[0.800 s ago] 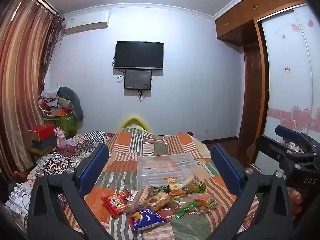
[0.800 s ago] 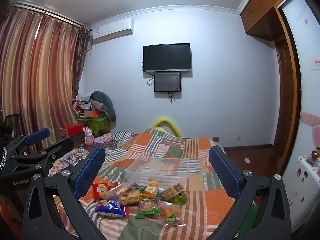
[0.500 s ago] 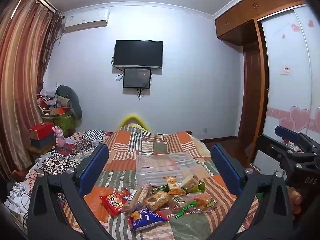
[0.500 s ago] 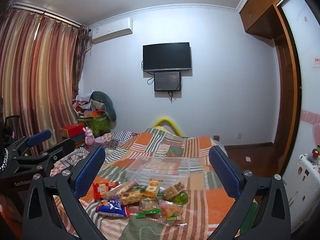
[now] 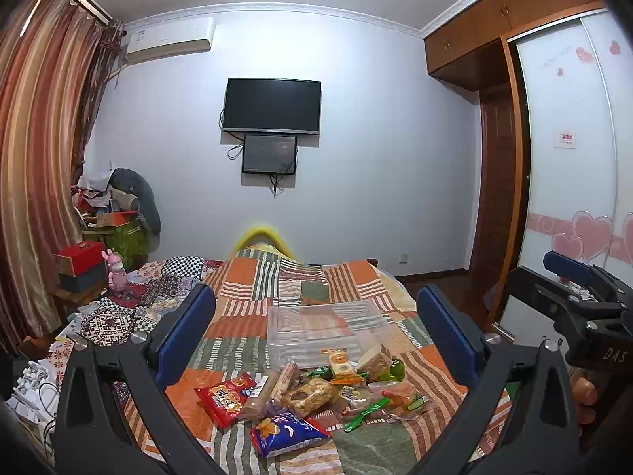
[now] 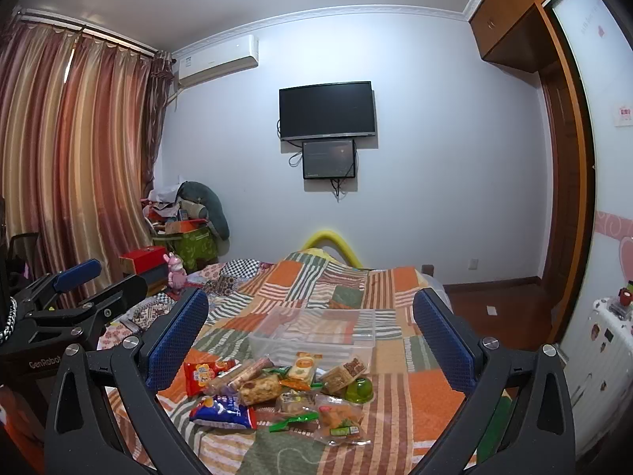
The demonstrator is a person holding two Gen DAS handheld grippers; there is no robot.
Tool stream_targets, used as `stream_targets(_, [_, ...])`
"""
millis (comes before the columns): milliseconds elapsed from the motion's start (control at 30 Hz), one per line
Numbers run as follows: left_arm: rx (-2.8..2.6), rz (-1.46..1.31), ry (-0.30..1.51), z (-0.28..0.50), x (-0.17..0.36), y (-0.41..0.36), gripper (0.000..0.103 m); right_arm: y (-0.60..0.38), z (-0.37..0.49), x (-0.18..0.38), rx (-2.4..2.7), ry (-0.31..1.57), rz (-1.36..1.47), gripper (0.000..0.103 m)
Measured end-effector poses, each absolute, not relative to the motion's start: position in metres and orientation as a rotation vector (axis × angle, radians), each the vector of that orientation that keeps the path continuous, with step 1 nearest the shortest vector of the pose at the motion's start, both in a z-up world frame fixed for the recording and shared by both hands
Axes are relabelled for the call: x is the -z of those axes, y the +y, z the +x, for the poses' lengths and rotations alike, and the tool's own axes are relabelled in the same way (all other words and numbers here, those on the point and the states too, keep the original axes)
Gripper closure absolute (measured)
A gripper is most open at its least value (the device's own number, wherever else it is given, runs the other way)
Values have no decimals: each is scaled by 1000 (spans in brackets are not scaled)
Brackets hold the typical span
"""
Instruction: Organize snacks
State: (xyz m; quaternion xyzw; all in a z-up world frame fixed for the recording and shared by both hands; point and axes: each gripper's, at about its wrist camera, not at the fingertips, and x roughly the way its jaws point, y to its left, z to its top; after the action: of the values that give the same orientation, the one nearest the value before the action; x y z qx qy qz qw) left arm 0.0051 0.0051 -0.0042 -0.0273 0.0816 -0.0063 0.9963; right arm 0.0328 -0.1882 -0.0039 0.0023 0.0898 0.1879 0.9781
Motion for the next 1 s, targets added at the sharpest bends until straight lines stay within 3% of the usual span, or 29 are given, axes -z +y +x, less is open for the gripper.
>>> stream_targets(1000, [11,-40,159,6,3,0,0,-189,31,5,-382,181,11,0])
